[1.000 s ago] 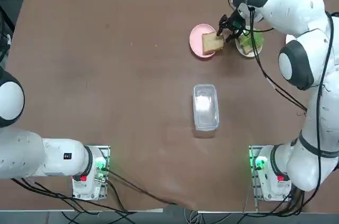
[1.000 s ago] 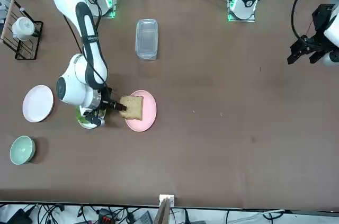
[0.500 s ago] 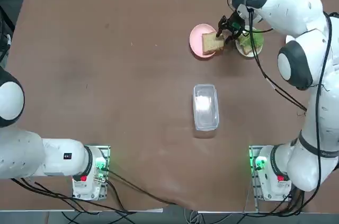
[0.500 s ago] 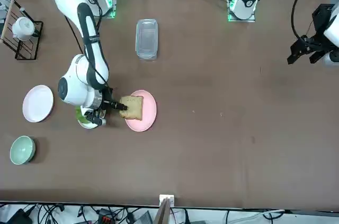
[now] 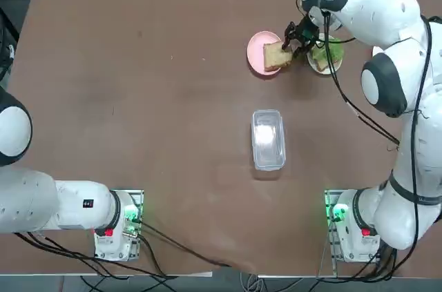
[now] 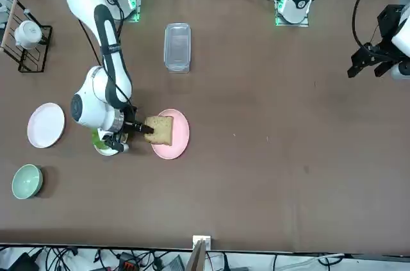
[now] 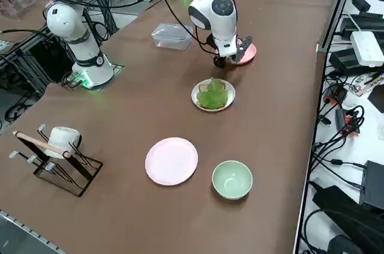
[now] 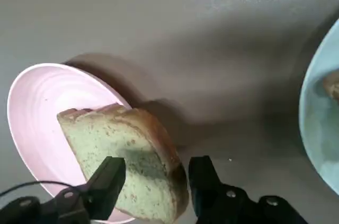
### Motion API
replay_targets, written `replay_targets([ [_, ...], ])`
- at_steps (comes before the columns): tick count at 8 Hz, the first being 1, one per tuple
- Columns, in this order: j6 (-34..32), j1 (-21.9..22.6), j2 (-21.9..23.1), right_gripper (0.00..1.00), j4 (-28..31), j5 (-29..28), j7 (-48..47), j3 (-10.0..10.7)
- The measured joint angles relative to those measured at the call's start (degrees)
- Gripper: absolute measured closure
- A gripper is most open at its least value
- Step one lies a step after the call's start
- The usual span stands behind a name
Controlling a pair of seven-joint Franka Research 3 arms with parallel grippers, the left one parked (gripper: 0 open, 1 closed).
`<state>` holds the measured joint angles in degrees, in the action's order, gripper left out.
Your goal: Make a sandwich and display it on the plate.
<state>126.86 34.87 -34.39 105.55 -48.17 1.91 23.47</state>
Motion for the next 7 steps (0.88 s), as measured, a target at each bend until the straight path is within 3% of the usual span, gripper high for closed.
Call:
replay_targets([
  [2,0.0,0.2,0.0,0.39,0.0,0.0,0.0,0.0],
  [3,0.0,0.3,0.0,0.52,0.0,0.0,0.0,0.0],
  [4,0.0,0.4,0.0,0.57,0.0,0.0,0.0,0.0],
  [6,0.0,0.6,0.2,0.89,-0.3,0.0,0.1,0.0],
  [7,-0.1,0.7,0.8,0.91,-0.5,0.0,0.1,0.0],
])
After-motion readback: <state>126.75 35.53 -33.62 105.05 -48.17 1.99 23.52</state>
